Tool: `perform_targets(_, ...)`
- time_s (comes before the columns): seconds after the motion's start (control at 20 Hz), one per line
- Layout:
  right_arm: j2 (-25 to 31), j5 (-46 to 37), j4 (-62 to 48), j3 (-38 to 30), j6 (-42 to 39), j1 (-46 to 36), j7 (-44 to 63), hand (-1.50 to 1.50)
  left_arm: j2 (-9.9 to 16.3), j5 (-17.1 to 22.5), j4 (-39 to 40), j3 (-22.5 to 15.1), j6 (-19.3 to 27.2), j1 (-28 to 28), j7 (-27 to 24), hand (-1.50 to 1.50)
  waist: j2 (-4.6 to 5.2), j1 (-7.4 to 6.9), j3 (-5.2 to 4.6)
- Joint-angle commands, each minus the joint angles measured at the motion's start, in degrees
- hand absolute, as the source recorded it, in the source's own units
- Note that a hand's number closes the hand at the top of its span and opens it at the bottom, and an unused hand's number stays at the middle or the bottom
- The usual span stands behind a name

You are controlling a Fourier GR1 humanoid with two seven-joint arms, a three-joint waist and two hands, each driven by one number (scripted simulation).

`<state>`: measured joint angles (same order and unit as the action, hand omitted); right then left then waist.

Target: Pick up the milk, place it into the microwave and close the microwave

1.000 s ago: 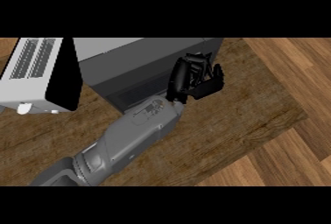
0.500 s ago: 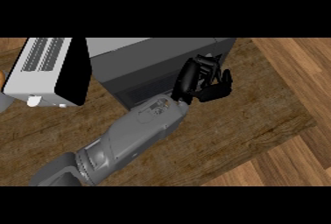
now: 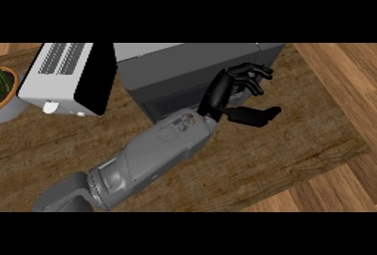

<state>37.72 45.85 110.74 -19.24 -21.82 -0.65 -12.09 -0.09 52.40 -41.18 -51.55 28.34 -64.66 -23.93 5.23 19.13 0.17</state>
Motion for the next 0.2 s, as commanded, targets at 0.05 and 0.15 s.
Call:
perform_targets(0.05, 0.55, 0.74, 1.43, -1.37, 0.45, 1.30, 0.74, -1.50, 5.22, 2.06, 9.85, 3.89, 3.20, 3.75, -0.14, -1.50, 0.58, -2.41, -0.24)
perform_targets(0.15, 0.78, 1.12, 2.15, -1.49, 0.18, 2.01, 1.17, -1.50, 5.97, 2.69, 9.76, 3.90, 2.66, 3.62, -0.65, -1.50, 0.26, -2.82, -0.17)
